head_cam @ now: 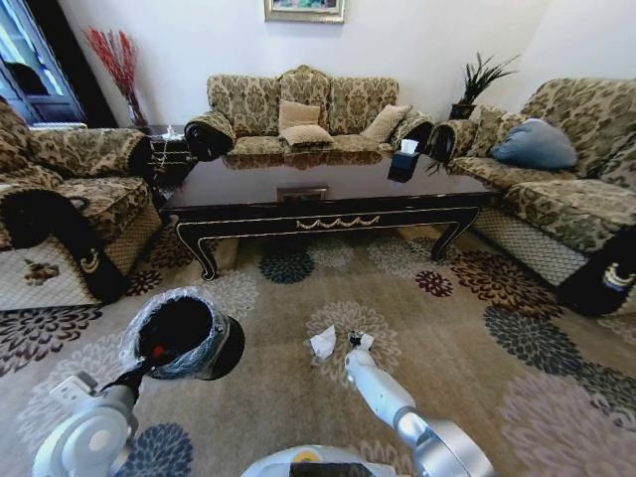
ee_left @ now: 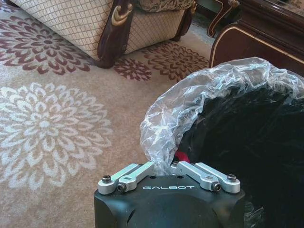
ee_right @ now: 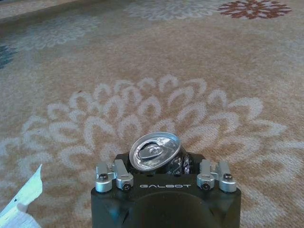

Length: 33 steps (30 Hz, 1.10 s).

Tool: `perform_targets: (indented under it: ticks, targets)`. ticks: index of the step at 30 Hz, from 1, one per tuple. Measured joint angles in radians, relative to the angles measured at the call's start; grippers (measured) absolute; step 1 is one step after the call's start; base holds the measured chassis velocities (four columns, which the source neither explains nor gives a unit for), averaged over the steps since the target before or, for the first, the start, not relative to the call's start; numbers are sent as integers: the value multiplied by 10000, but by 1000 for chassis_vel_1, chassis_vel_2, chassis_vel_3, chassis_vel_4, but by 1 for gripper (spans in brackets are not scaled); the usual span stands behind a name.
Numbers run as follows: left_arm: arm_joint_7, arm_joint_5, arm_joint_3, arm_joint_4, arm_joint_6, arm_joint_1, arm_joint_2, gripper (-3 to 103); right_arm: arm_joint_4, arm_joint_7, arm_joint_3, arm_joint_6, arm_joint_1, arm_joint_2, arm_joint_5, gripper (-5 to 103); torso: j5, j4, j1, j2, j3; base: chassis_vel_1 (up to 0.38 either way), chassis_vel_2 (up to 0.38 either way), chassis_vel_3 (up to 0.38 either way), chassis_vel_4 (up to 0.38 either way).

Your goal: Move to the front of the table and pick up the trash from the floor, then place it into the trash bin.

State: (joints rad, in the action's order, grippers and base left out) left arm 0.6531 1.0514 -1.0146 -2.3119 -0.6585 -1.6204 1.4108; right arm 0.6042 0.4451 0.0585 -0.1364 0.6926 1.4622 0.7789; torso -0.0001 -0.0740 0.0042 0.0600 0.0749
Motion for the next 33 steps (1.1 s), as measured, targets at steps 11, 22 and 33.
perform_targets:
  ticks: [11, 22, 33]
  targets:
    - [-2, 3, 119, 46, 9, 57, -41, 2, 2469, 422, -456, 191, 1095, -692, 165, 57, 2, -1, 0, 0, 0, 0, 0, 0, 0]
    - [-128, -872, 1794, 550, 33, 552, 40, 2, 6845, -132, -1561, -814, 2119, -1846, -675, 57, 2, -2, 0, 0, 0, 0, 0, 0, 0]
    - [-339, -1351, 2894, 1278, 134, 1190, 64, 2, 9589, -2011, -3424, -2251, 1391, -2902, -876, 57, 3, 1, 0, 0, 1, 0, 0, 0, 0]
